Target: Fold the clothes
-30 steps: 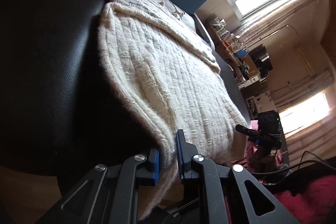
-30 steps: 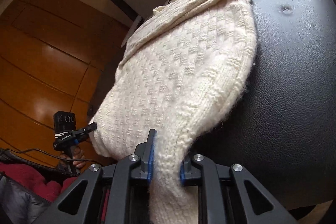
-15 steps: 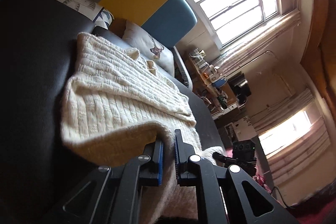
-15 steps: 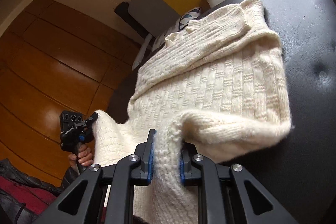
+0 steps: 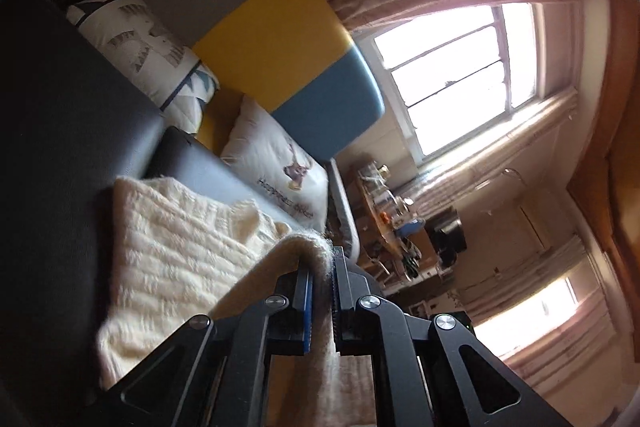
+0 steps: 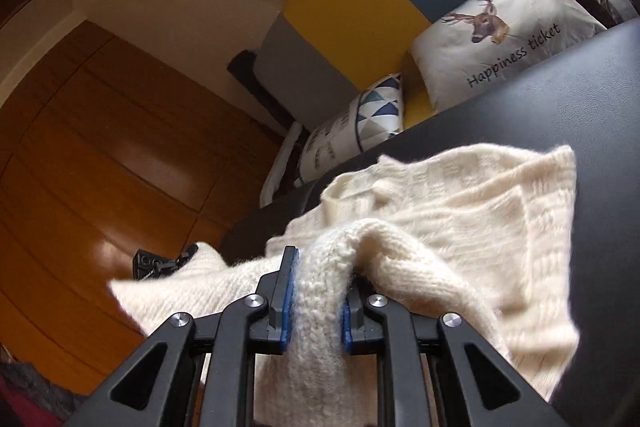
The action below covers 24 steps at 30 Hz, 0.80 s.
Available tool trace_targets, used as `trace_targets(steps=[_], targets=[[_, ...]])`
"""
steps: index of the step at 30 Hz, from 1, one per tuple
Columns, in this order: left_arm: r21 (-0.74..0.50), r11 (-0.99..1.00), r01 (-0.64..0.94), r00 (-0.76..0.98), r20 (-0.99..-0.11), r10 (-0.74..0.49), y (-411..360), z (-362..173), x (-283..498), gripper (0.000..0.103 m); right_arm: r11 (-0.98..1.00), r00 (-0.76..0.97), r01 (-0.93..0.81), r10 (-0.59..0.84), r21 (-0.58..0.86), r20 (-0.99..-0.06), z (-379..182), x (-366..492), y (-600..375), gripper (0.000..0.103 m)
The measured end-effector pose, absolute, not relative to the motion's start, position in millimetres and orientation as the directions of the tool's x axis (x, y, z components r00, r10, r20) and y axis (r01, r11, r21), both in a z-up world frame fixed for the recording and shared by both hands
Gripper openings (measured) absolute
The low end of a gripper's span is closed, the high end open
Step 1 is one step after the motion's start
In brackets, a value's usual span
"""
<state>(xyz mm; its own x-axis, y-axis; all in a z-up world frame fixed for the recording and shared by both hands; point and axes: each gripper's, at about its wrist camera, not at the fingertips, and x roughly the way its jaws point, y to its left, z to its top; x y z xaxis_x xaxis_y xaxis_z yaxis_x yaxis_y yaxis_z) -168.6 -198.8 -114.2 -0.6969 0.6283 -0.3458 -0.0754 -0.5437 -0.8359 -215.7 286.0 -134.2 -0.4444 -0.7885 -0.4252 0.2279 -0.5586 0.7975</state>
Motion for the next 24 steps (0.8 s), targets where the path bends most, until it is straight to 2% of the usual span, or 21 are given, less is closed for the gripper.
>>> trace_targets(steps=[3, 4, 7, 13, 15, 17, 20, 24], targets=[[-0.824, -0.558, 0.095, -0.654, -0.474, 0.589, -199.1, -166.2, -196.0, 0.007, -0.587, -0.411, 0.098, -0.759, 0.803, -0.505, -180.5, -250.3, 288.7, 0.017], [-0.815, -0.56, 0.152, -0.633, -0.515, 0.578, -199.0, -184.1, -204.2, 0.006, -0.584, -0.405, 0.095, -0.762, 0.806, -0.505, -191.9, -249.3, 288.8, 0.01], [-0.826, -0.539, 0.166, -0.624, -0.512, 0.591, -201.8, -204.1, -189.8, 0.006, -0.572, -0.398, 0.141, -0.78, 0.808, -0.483, -195.6, -228.0, 292.2, 0.01], [-0.814, -0.557, 0.164, -0.598, -0.531, 0.6, -209.6, -207.1, -126.8, 0.006, -0.54, -0.358, 0.152, -0.81, 0.828, -0.463, -199.4, -161.7, 302.7, 0.01], [-0.826, -0.537, 0.169, -0.589, -0.522, 0.617, -211.1, -205.2, -116.5, 0.006, -0.495, -0.35, 0.11, -0.831, 0.862, -0.432, -196.5, -154.0, 304.9, 0.014], [-0.84, -0.514, 0.175, -0.581, -0.509, 0.635, -212.5, -202.7, -108.1, 0.006, -0.434, -0.343, 0.058, -0.854, 0.899, -0.39, -192.9, -149.2, 307.0, 0.029], [-0.896, -0.407, 0.177, -0.581, -0.429, 0.692, -216.0, -195.2, -101.7, 0.008, -0.327, -0.333, -0.009, -0.89, 0.945, -0.311, -187.4, -151.7, 307.9, 0.038], [-0.944, -0.301, 0.132, -0.619, -0.316, 0.719, -218.1, -177.3, -103.3, 0.01, -0.241, -0.347, 0.011, -0.911, 0.971, -0.222, -172.3, -164.0, 303.4, 0.044]])
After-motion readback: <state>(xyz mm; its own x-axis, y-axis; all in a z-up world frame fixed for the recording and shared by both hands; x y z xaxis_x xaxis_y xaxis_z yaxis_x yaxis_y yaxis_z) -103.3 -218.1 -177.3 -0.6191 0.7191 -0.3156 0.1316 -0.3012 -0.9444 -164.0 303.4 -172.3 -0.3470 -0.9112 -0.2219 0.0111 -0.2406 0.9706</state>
